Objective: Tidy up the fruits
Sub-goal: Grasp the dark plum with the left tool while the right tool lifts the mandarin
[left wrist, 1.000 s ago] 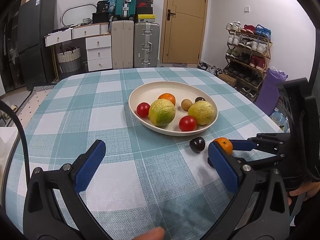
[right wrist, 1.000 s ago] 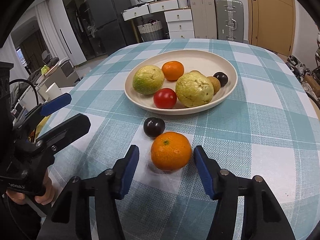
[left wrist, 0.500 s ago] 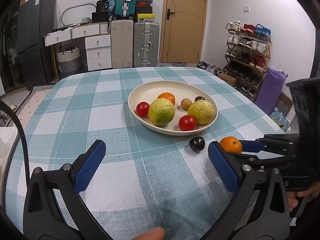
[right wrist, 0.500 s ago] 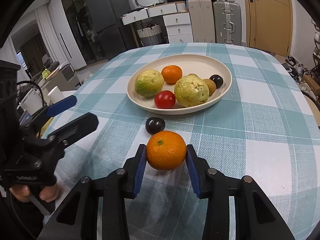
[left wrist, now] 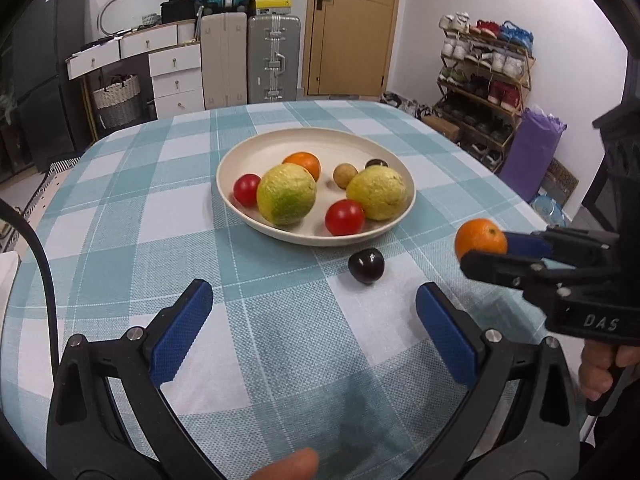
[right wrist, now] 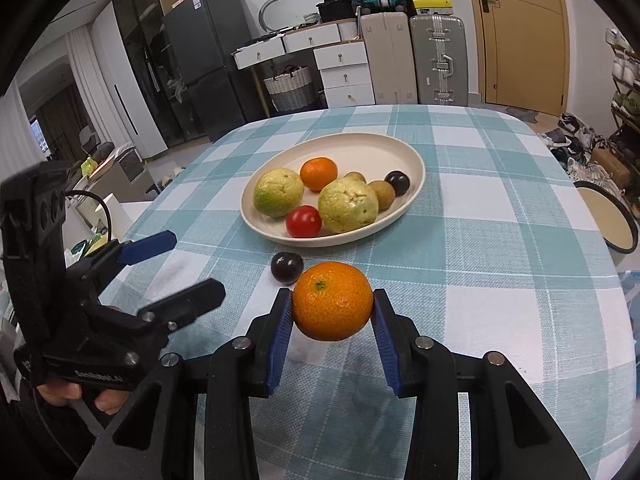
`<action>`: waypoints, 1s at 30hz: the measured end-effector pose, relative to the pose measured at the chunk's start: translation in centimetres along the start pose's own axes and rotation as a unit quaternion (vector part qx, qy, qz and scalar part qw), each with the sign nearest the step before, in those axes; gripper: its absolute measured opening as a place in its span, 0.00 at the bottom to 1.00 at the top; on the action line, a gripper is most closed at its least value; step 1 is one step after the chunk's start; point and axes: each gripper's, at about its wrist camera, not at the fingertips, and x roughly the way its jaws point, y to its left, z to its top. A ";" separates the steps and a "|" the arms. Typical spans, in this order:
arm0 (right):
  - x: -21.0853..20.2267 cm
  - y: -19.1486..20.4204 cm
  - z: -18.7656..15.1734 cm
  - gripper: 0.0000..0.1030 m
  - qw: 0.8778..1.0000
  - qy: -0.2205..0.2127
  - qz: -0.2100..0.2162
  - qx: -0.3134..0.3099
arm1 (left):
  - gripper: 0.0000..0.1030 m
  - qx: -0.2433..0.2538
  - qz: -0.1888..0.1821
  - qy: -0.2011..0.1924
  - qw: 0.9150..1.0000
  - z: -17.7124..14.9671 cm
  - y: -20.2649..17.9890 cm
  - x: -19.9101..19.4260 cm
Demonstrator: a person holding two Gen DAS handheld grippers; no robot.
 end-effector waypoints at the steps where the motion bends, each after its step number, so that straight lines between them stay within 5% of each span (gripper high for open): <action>1: -0.1 -0.2 0.1 0.39 1.000 -0.001 0.000 0.003 | 0.97 0.002 0.000 0.009 1.000 0.1 -0.3 0.5; 8: -0.5 -0.9 0.3 0.39 1.000 -0.006 0.009 0.015 | 0.71 0.010 -0.002 0.057 0.998 0.8 -1.5 3.2; 16: -1.1 -1.7 0.4 0.39 1.000 -0.012 0.008 0.025 | 0.53 0.024 -0.015 0.076 0.997 1.4 -3.1 5.0; 30: -1.5 -2.5 0.5 0.39 0.999 -0.015 0.004 0.032 | 0.35 0.044 -0.015 0.079 0.996 2.1 -4.8 6.1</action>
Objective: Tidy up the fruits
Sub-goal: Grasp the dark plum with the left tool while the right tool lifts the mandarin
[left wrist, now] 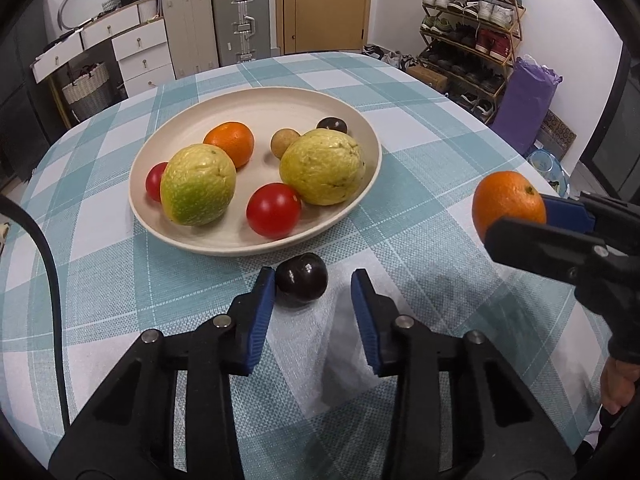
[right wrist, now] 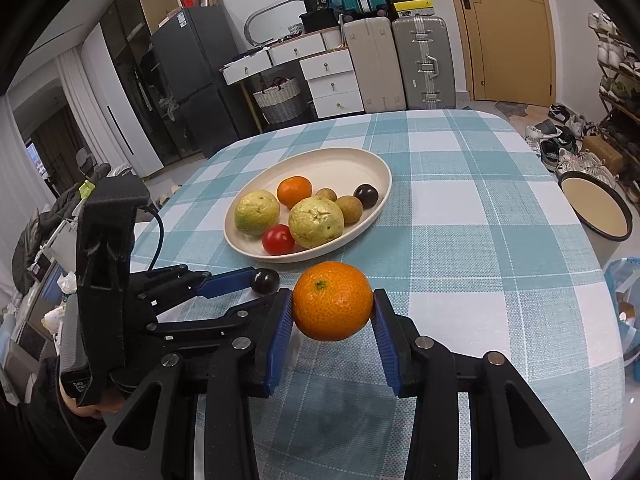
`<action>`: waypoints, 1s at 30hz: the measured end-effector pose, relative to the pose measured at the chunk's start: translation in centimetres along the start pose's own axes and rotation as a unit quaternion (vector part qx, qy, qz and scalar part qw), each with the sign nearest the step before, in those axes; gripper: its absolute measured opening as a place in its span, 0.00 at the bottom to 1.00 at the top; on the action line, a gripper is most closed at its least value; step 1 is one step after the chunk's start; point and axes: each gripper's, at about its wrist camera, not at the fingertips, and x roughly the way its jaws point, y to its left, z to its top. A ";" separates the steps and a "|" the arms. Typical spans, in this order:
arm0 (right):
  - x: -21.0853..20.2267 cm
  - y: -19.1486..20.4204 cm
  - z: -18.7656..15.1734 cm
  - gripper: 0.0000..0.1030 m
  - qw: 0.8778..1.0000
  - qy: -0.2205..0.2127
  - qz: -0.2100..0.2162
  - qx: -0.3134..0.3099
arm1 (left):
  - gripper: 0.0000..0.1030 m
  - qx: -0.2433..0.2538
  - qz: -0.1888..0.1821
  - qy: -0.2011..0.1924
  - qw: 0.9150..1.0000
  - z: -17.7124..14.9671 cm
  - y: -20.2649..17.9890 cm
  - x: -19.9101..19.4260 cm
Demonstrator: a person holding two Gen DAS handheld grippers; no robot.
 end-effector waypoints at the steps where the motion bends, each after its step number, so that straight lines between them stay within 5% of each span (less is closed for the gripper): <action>1: 0.0 0.0 0.0 0.39 1.000 0.000 0.000 0.000 | 0.33 0.001 0.001 -0.001 1.000 0.0 0.0 0.0; 6: -0.1 0.0 0.0 0.39 1.000 -0.001 -0.002 -0.001 | 0.23 0.003 0.009 -0.006 1.000 0.1 0.1 -0.1; 15: -0.1 -0.1 0.0 0.39 1.000 -0.001 -0.001 -0.004 | 0.22 -0.004 -0.002 -0.016 1.000 -0.4 0.9 -1.1; 30: 1.1 1.0 -0.6 0.39 1.000 0.008 0.005 -0.018 | 0.22 -0.017 -0.003 -0.089 0.996 -0.6 4.0 -6.2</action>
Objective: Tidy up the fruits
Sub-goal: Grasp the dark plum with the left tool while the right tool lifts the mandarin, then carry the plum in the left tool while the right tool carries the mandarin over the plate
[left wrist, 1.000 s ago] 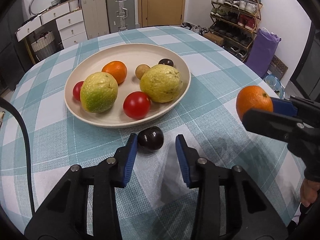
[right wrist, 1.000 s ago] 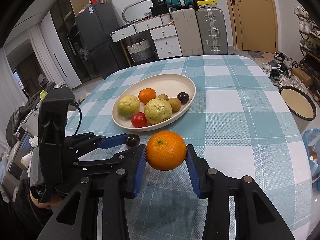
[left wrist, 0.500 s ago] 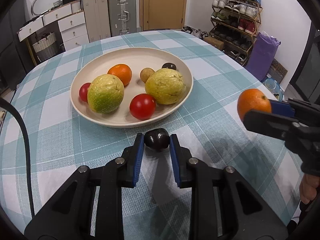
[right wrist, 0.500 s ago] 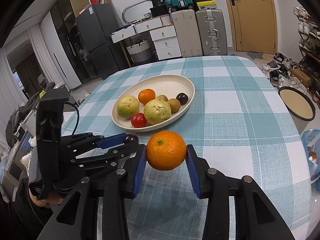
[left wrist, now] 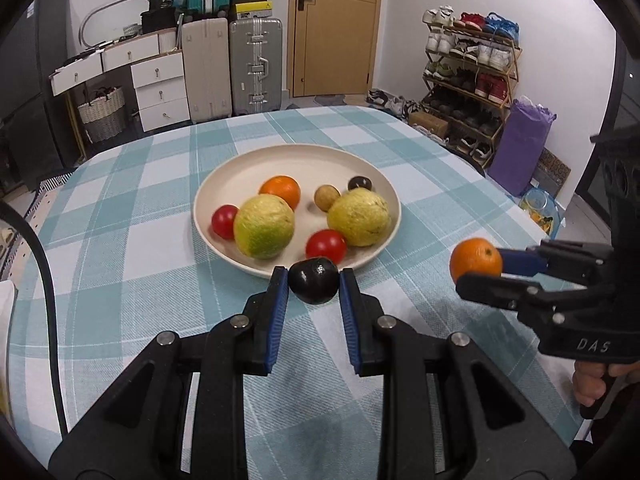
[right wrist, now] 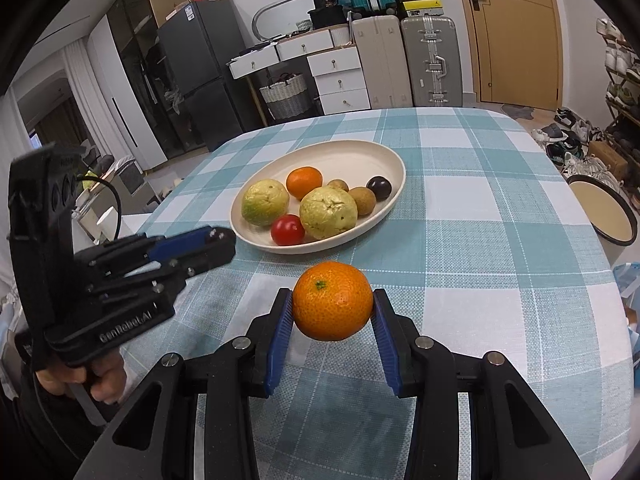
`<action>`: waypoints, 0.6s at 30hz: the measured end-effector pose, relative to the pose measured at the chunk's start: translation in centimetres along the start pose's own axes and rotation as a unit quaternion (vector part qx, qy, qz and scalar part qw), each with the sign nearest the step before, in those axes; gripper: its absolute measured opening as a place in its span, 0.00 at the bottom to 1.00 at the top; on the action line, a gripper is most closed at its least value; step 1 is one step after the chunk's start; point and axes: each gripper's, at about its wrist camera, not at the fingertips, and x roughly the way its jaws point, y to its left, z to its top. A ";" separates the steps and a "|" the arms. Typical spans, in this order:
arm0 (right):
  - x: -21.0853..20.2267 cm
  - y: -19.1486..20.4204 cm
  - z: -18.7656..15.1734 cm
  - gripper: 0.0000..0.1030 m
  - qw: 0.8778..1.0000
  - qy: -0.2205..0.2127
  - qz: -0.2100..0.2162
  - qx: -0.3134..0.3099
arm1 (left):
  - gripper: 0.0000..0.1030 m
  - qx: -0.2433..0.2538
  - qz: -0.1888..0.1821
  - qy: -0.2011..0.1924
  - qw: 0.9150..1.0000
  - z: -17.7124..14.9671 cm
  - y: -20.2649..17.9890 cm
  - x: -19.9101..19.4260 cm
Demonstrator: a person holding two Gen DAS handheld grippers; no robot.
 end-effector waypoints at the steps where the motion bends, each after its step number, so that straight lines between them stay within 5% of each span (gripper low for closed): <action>1: 0.1 0.1 0.0 0.39 1.000 0.000 0.001 -0.002 | 0.22 0.001 0.000 -0.003 1.000 0.1 0.3 -0.1; 18: 1.4 1.3 3.4 0.39 1.000 -0.021 -0.005 -0.019 | 0.22 -0.002 -0.001 0.009 1.000 1.2 1.9 2.9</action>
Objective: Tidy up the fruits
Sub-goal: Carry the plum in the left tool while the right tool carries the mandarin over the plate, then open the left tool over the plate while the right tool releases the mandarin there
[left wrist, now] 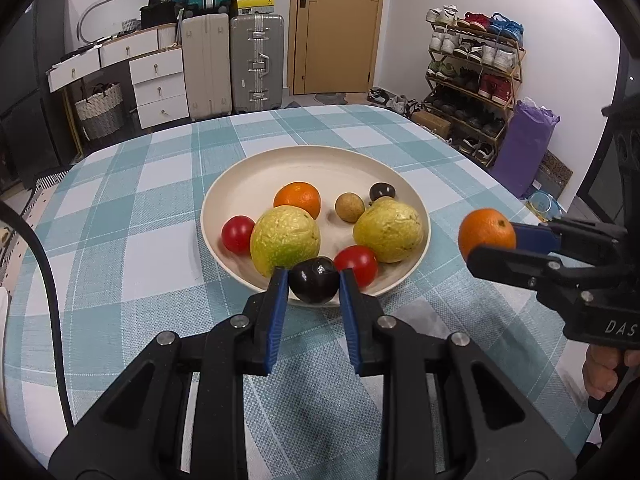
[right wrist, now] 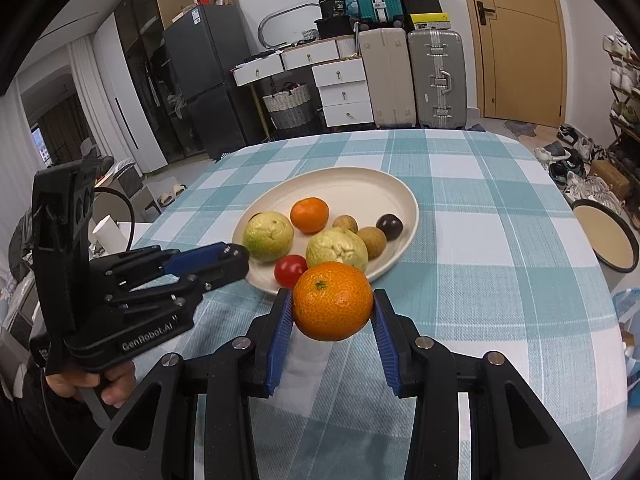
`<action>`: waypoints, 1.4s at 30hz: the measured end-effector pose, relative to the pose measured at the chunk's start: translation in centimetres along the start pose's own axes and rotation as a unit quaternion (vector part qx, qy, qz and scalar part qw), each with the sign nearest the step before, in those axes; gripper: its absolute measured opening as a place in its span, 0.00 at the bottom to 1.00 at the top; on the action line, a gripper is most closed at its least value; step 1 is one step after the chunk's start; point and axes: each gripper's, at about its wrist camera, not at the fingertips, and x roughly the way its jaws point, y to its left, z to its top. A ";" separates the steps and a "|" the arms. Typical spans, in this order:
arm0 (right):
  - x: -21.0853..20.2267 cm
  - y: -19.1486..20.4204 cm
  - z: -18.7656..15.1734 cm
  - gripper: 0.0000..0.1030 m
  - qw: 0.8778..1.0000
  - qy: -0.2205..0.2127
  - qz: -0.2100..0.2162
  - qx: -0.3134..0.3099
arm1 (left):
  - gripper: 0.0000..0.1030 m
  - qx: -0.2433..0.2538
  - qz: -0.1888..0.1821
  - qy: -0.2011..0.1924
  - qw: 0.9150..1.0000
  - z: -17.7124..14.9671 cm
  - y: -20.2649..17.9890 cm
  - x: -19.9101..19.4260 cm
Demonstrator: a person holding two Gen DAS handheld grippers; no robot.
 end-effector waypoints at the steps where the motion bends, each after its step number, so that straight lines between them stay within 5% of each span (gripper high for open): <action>1: 0.2 0.1 0.3 0.39 1.000 -0.001 0.000 -0.002 | 0.23 -0.003 -0.001 0.002 1.000 0.0 0.1 0.2; 11: 2.1 1.2 2.7 0.39 1.000 -0.009 0.005 -0.015 | 0.22 -0.025 -0.014 0.020 0.999 0.7 1.2 2.1; 37: 8.4 2.7 5.5 0.39 0.999 0.021 -0.014 -0.041 | 0.23 -0.037 0.029 0.001 0.999 1.3 3.0 2.9; 42: 7.3 2.6 5.2 0.49 0.998 -0.001 -0.030 -0.047 | 0.23 -0.036 0.033 -0.002 0.999 1.0 2.9 2.5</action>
